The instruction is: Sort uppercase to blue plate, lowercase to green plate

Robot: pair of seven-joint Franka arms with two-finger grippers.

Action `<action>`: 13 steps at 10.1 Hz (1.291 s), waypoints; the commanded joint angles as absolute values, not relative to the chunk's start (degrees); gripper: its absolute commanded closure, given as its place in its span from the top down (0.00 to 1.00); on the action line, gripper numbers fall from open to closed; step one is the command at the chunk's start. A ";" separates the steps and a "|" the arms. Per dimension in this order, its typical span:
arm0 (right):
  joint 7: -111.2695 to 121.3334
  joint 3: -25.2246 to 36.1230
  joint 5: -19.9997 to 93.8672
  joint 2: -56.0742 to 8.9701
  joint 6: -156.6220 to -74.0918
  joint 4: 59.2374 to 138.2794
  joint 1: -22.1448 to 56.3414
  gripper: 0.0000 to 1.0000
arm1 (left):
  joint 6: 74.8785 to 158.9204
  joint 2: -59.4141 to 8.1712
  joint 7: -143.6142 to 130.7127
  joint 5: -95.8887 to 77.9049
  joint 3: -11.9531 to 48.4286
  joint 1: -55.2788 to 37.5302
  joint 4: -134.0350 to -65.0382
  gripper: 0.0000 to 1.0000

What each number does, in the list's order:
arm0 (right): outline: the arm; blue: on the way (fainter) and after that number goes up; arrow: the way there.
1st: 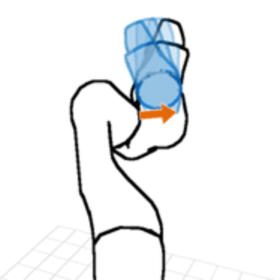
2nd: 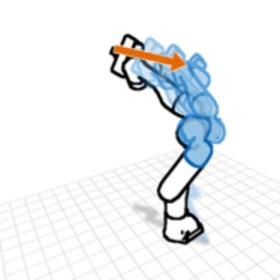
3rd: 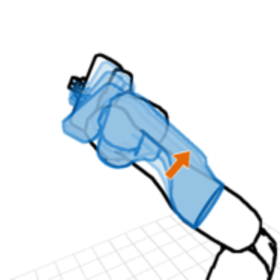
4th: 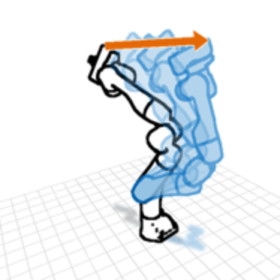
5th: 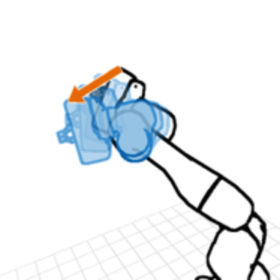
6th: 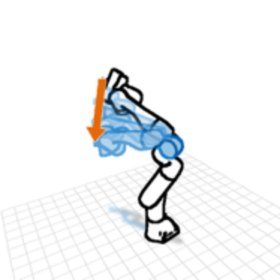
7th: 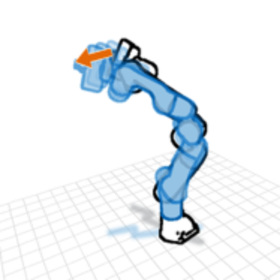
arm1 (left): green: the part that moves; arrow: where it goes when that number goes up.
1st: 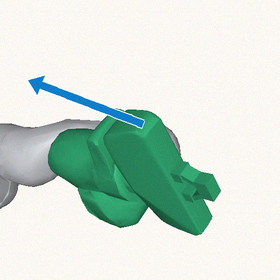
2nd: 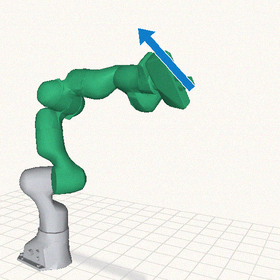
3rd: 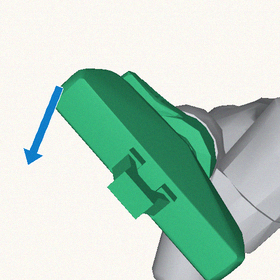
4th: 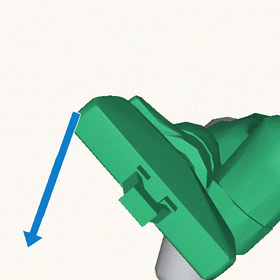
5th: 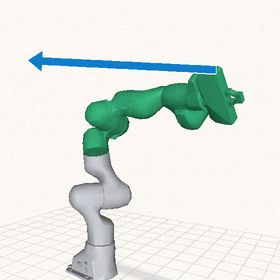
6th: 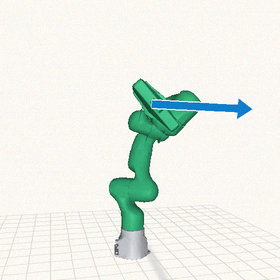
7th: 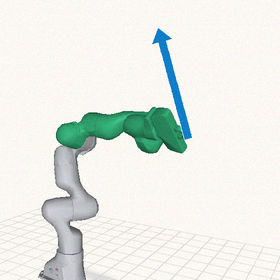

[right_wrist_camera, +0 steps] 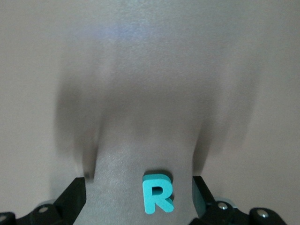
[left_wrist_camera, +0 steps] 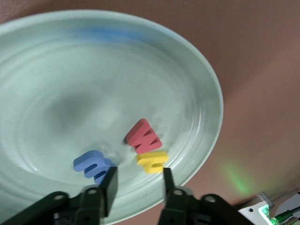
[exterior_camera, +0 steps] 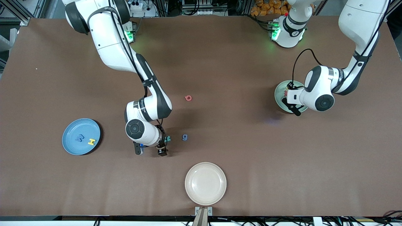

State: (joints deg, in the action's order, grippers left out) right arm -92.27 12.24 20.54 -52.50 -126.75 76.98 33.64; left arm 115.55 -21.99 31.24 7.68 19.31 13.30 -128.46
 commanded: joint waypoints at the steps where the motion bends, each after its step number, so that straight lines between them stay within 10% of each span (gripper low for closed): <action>1: -96.49 12.39 19.42 -52.29 -126.91 77.08 34.80 1.00 | 114.17 -21.10 29.80 8.61 18.90 12.83 -128.59 0.70; 3: -97.55 12.39 18.99 -52.29 -126.91 77.08 35.24 1.00 | 113.12 -20.13 29.79 8.27 18.98 12.83 -127.01 0.85; 13: -97.65 12.31 18.28 -52.65 -132.10 79.28 35.59 1.00 | 111.62 -20.39 13.30 -13.77 18.90 4.93 -107.33 0.85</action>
